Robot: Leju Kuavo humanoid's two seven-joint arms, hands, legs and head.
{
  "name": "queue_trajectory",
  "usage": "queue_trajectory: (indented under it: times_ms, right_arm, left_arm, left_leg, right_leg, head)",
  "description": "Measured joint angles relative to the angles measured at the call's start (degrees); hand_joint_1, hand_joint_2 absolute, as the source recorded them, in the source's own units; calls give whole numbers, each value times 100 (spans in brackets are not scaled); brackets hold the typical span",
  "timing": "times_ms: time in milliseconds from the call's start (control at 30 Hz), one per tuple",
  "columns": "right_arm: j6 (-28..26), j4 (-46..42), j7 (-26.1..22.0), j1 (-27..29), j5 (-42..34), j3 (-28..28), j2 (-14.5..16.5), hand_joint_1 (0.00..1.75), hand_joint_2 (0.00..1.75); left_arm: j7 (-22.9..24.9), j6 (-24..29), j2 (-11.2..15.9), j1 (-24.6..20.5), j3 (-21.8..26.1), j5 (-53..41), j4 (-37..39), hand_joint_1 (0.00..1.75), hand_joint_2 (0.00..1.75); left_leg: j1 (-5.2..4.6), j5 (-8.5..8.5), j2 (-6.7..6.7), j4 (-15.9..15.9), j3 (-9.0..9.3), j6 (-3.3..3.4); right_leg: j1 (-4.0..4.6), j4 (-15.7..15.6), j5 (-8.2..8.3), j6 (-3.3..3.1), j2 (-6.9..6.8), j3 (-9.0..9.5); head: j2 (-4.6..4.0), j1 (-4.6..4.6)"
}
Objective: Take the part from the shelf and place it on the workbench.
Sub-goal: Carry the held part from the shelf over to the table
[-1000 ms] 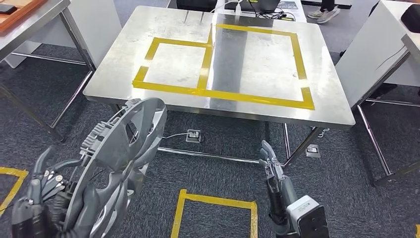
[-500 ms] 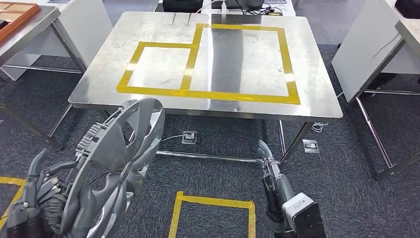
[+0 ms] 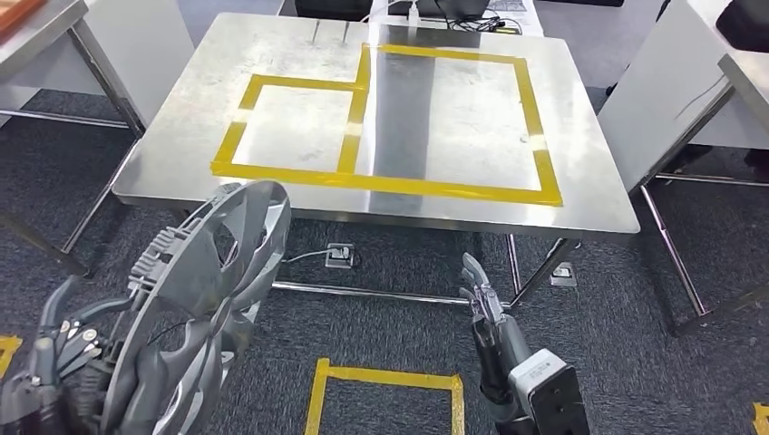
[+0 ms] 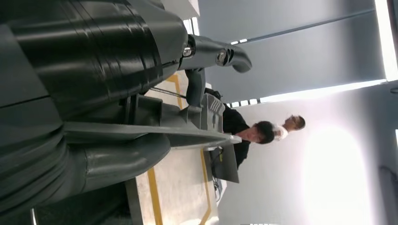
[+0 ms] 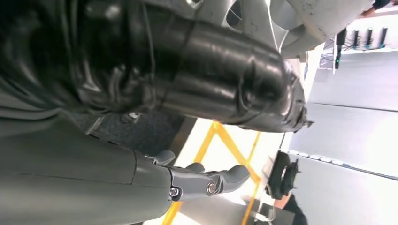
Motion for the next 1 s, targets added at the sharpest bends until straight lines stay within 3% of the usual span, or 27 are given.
queue_trajectory:
  times_ms: [67, 100, 133, 200, 267, 333, 400, 467, 567, 633, 700, 767, 833, 933, 1000]
  right_arm:
    - [2, 1, -6, 10, 0, 0, -1, 0, 0]
    - [4, 1, -7, 18, 0, 0, -1, 0, 0]
    - [6, 1, -9, 24, 0, 0, -1, 0, 0]
    - [9, 1, -14, 27, 0, 0, 0, 0, 0]
    - [10, -1, -19, 27, 1, 0, -1, 0, 0]
    - [14, -7, -23, 36, 4, 0, -1, 0, 0]
    - [19, -13, -27, 47, 7, 1, 0, 0, 0]
    - [36, -15, -44, 53, 12, 1, 2, 0, 0]
    - [79, -6, -67, 64, 18, 1, 3, 0, 0]
    - [116, 2, -67, 81, 16, 1, 3, 0, 0]
    - [178, 3, -67, 88, 16, 0, 7, 0, 0]
    - [249, 1, -64, 86, 21, 0, 18, 0, 0]
    - [298, -1, -60, 86, 37, -4, 30, 0, 0]
    - [340, -2, -67, 83, 57, -11, 45, 0, 0]
    - [367, -3, -84, 77, 60, -16, 52, 0, 0]
  left_arm:
    - [4, 0, 1, -2, -1, 3, -5, 175, 175]
    - [9, 0, 1, 3, -1, 9, -5, 175, 175]
    - [12, 0, 1, 6, -2, 15, -5, 175, 175]
    - [14, 0, 1, 7, -4, 21, -5, 175, 175]
    - [14, 0, 2, 6, -4, 22, -4, 175, 175]
    - [15, 0, 3, 5, -5, 26, -4, 175, 175]
    - [20, 0, 6, 8, -7, 33, -8, 175, 175]
    - [27, 0, 9, 5, -10, 36, -8, 175, 175]
    - [28, 0, 10, -8, -13, 27, -7, 175, 175]
    - [39, 0, 15, -1, -16, 19, -3, 175, 175]
    - [55, 0, 19, -3, -19, 0, -4, 175, 175]
    - [77, 0, 18, -20, -21, -19, -11, 175, 175]
    - [105, 0, 17, -26, -23, -27, -20, 175, 175]
    - [122, 0, 24, -16, -21, -27, -26, 175, 175]
    - [121, 0, 27, -25, -20, -27, -35, 175, 175]
  left_leg:
    - [-42, -59, 0, -2, 55, 49]
    - [-69, -91, -1, -2, 89, 67]
    - [-98, -127, -3, -2, 136, 82]
    - [-153, -201, -10, -5, 250, 106]
    - [-181, -263, -13, -11, 319, 105]
    - [-157, -282, -8, -26, 320, 66]
    - [-138, -283, 3, -50, 310, 21]
    - [-140, -368, 8, 113, 230, -26]
    - [-60, -652, 11, 1016, -289, -137]
    - [16, -586, 15, 1291, -546, -215]
    - [84, -184, 22, 794, -387, -290]
    - [113, 30, 13, 211, -94, -348]
    - [102, -52, -5, 63, 32, -298]
    - [88, -110, -25, 56, 82, -142]
    - [78, -144, -27, 33, 142, -69]
  right_leg:
    - [14, 813, -216, -14, -3, -538]
    - [26, 1047, -205, -31, -3, -750]
    - [45, 1066, -73, -61, -3, -861]
    - [106, 480, 457, -178, -4, -764]
    - [179, -169, 799, -343, -31, -541]
    - [239, -385, 832, -446, -52, -431]
    - [233, -517, 882, -468, -43, -356]
    - [169, -694, 926, -462, -42, -219]
    - [102, -781, 881, -434, -45, -70]
    - [56, -767, 804, -380, -37, -4]
    - [-11, -726, 698, -291, -20, 88]
    - [-37, -649, 562, -174, -6, 97]
    - [-25, -608, 484, -85, 1, 61]
    - [-48, -553, 419, -16, -9, 110]
    - [-51, -120, 229, 0, -23, -105]
  head:
    - [0, 87]
    - [0, 117]
    - [0, 143]
    - [0, 183]
    - [0, 160]
    - [0, 142]
    - [0, 188]
    - [0, 187]
    - [0, 94]
    - [0, 55]
    - [0, 24]
    - [0, -60]
    - [0, -82]
    - [0, 15]
    - [0, 89]
